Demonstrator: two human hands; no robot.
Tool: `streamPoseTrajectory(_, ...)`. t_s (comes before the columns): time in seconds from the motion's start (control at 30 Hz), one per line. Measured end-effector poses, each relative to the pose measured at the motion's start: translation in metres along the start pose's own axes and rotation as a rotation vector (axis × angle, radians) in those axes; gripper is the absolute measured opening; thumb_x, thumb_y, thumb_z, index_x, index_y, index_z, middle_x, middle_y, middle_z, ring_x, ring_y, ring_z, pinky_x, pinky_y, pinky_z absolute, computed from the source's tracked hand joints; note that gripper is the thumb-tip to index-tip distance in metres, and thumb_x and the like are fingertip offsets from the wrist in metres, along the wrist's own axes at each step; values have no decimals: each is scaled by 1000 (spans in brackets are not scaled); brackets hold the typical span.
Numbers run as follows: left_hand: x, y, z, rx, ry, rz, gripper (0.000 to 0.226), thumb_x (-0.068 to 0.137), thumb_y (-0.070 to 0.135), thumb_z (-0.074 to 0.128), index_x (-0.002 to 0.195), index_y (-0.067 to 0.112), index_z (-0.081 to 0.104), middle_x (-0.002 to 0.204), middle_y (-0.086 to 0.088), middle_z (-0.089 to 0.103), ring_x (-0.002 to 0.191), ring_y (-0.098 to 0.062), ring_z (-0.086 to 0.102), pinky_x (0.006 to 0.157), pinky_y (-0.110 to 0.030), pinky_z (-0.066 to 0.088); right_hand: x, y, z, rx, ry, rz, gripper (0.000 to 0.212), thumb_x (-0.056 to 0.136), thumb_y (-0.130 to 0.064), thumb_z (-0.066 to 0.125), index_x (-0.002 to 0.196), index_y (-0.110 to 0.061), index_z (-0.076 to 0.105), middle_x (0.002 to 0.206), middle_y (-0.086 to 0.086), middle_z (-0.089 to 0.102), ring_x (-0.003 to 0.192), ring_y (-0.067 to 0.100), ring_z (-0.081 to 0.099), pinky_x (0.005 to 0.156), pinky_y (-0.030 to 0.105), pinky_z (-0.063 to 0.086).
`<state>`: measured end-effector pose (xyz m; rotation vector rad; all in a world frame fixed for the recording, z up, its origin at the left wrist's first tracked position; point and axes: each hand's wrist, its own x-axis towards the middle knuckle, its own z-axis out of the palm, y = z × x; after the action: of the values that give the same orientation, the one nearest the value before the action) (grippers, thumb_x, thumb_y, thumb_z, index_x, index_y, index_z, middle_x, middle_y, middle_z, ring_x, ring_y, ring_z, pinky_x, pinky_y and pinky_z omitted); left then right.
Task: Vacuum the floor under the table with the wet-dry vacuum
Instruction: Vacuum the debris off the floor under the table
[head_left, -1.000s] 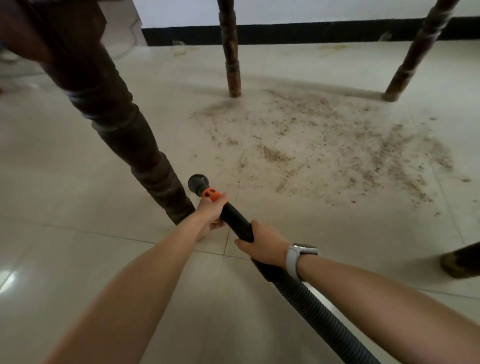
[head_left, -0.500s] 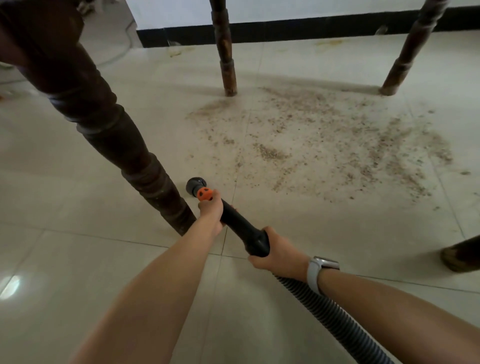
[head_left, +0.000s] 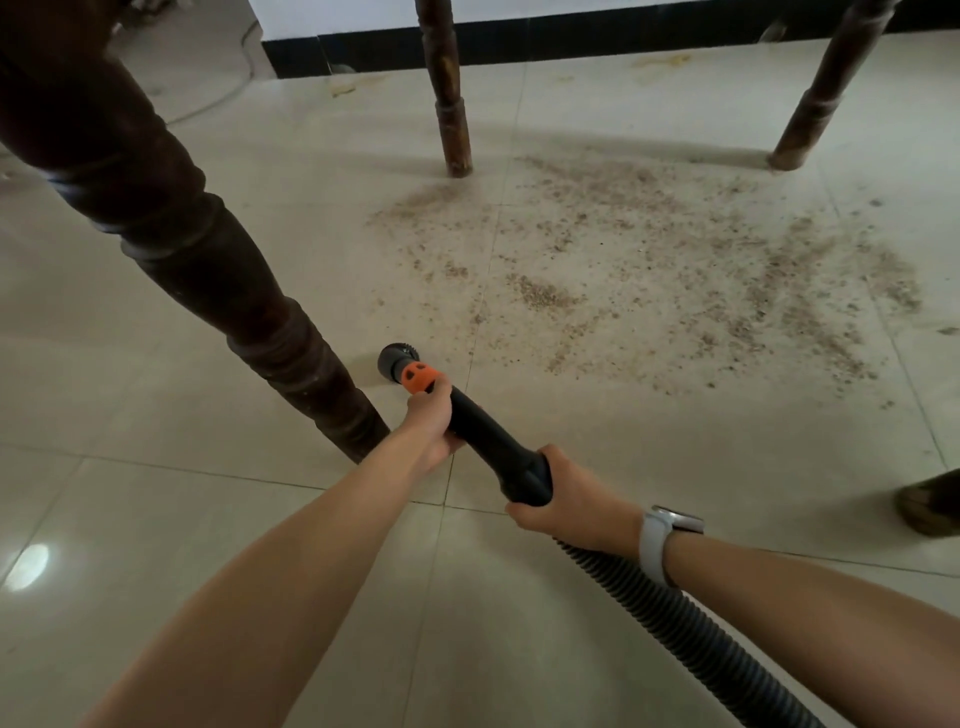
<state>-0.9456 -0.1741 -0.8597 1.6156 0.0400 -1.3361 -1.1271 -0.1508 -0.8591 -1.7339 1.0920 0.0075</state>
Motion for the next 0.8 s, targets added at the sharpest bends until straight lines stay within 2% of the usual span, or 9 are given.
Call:
streamPoseTrajectory(0.07,-1,-10,7,35,-19,-24,51,99,29,44,141,8,23,120,-17,48,96,-30,60,86,-46,50,-13,9,-1,17,20,12,43,79,-35,70,109,-19,44,92,-4,60,77,11,61,69,24,51)
streamPoseTrajectory(0.17,-8,-28,21,103,-2,-39,57,98,33,44,143,8,21,133,-18,46,115,-34,54,90,-48,50,-34,23,-2,40,66,29,38,78,-34,72,102,-24,44,88,-10,59,72,4,60,60,15,48)
streamPoseTrajectory(0.53,-19,-47,66,211,-105,-32,63,100,35,39,149,11,8,139,-15,42,120,-32,50,94,-45,49,-64,37,-15,90,214,124,35,78,-32,72,95,-30,42,82,-13,59,68,0,59,51,7,42)
streamPoseTrajectory(0.63,-16,-41,66,220,-99,-13,60,99,35,40,147,10,14,138,-15,42,119,-32,51,89,-43,51,-57,35,-19,87,192,110,35,79,-32,73,97,-27,43,83,-12,59,69,1,58,52,7,42)
streamPoseTrajectory(0.8,-18,-38,55,230,-56,-8,60,99,34,41,147,10,14,134,-16,45,117,-33,53,94,-49,49,-51,31,-12,85,125,90,39,78,-34,73,103,-23,45,87,-8,61,75,6,62,59,11,47)
